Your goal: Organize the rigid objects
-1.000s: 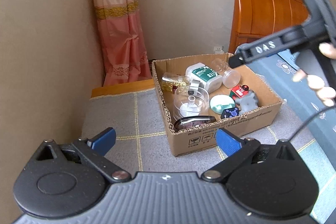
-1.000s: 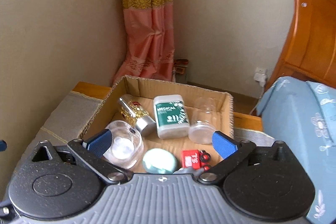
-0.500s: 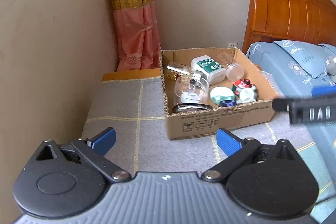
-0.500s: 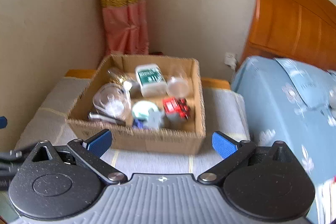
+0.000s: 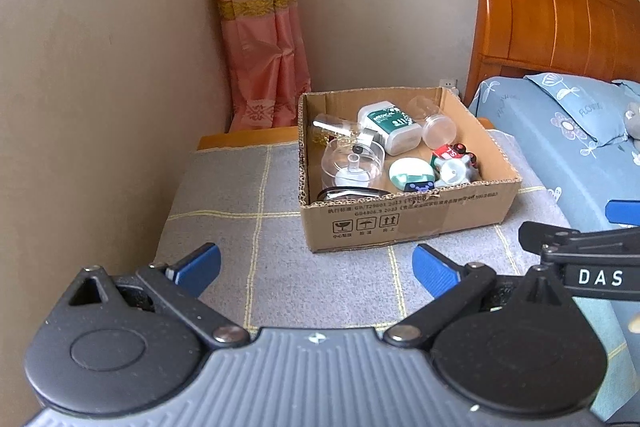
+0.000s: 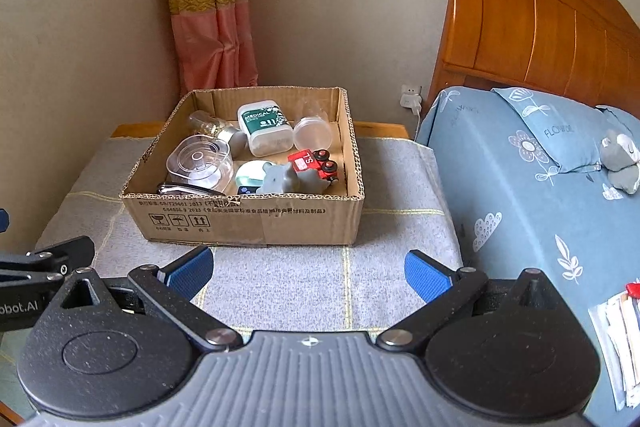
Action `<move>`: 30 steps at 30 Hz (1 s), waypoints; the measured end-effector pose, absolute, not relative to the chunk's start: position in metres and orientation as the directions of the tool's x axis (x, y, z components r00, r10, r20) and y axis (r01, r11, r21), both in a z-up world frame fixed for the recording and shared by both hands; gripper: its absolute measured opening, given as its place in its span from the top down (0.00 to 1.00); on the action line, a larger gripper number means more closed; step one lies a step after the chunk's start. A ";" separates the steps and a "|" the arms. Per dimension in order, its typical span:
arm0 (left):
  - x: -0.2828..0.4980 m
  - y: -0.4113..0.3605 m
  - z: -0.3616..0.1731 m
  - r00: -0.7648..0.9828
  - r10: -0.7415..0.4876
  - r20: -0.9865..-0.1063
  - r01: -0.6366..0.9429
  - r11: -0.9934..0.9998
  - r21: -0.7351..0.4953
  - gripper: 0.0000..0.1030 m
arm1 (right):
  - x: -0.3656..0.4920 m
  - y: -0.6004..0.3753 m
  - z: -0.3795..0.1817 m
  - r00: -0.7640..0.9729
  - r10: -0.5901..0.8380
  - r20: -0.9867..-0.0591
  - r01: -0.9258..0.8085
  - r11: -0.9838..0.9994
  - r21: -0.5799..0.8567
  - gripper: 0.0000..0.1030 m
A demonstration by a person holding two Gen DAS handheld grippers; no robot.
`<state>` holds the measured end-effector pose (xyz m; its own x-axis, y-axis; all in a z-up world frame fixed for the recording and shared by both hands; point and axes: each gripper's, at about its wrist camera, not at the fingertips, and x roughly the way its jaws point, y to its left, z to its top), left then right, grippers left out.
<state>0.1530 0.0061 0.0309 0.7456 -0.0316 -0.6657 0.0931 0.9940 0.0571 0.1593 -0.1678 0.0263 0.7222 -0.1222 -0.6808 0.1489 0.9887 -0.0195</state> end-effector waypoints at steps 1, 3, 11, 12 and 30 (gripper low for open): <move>0.153 0.005 0.031 0.746 -0.026 -0.666 0.090 0.994 0.062 0.01 | 0.159 -0.168 0.027 0.723 -0.121 -0.680 0.149 0.989 -0.017 0.00; 0.153 0.003 0.032 0.747 -0.020 -0.664 0.089 0.994 0.069 0.01 | 0.158 -0.169 0.027 0.726 -0.119 -0.677 0.150 0.989 -0.014 0.00; 0.152 0.002 0.034 0.750 -0.028 -0.661 0.088 0.994 0.058 0.01 | 0.157 -0.169 0.028 0.728 -0.112 -0.676 0.145 0.989 -0.008 0.00; 0.152 0.002 0.034 0.751 -0.028 -0.660 0.088 0.995 0.057 0.01 | 0.157 -0.169 0.028 0.728 -0.112 -0.676 0.144 0.989 -0.009 0.00; 0.152 0.003 0.036 0.751 -0.033 -0.660 0.088 0.995 0.050 0.01 | 0.155 -0.167 0.031 0.736 -0.115 -0.667 0.145 0.989 -0.011 0.00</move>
<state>0.1522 0.0028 0.0358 0.7508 -0.0327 -0.6597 0.0876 0.9949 0.0504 0.1552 -0.1672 0.0312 0.7361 -0.1154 -0.6670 0.1452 0.9893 -0.0110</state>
